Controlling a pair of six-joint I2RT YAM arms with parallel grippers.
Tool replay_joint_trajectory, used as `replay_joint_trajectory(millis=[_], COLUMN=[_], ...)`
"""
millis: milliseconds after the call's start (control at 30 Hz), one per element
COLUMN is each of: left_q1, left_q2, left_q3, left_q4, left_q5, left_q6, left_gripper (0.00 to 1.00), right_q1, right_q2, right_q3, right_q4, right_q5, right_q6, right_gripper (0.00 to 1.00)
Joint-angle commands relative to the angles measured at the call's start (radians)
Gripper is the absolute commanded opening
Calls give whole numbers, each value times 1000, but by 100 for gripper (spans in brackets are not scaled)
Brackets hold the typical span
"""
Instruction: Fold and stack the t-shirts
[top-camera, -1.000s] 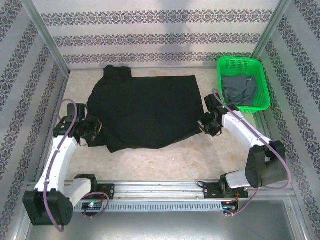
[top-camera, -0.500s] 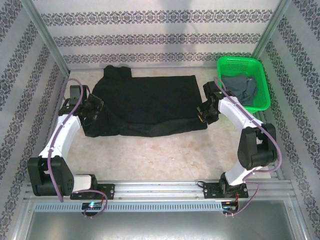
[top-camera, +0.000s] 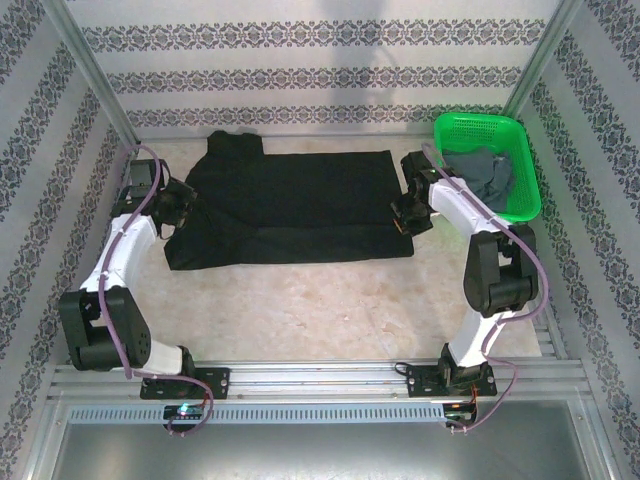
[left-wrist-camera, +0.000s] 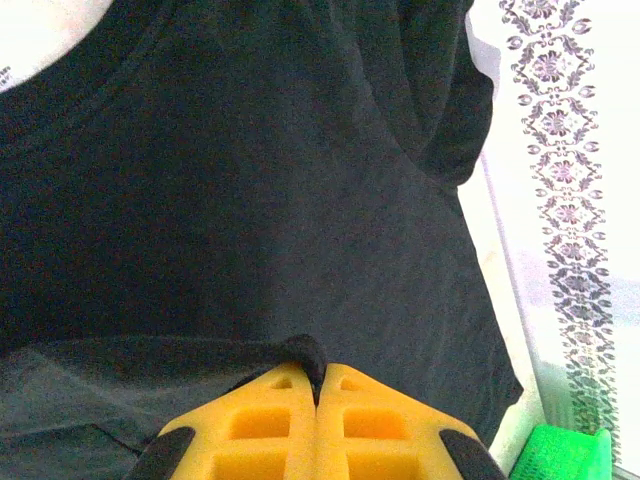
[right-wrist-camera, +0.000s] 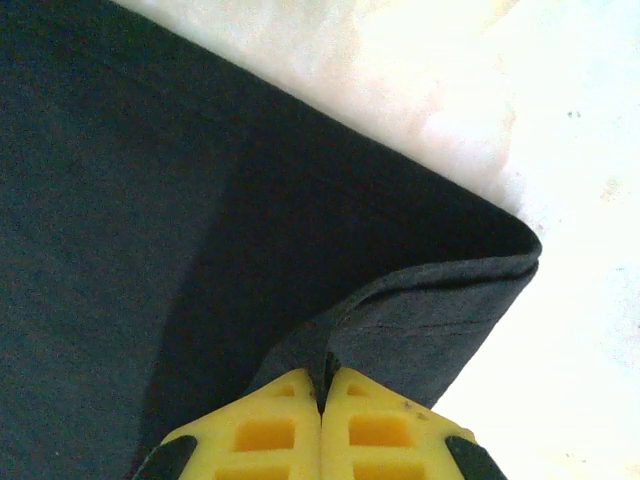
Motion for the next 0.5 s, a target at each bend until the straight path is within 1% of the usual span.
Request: replay_joint_trajectory(millis=[0,467], left_q1=[22,45], left_q2=[30,186], left_q3=[45,94], left_q4=[51,120], left_q5=[-8,27], left_q6=[48,97], left_gripper=[0,0], right_q1=[-12,-25], right_q2=[31,142], right_q3=[39,127], right_q4=[-38,-26], right_q5=[41,26], right_q6=[21,12], right_gripper=[0,0])
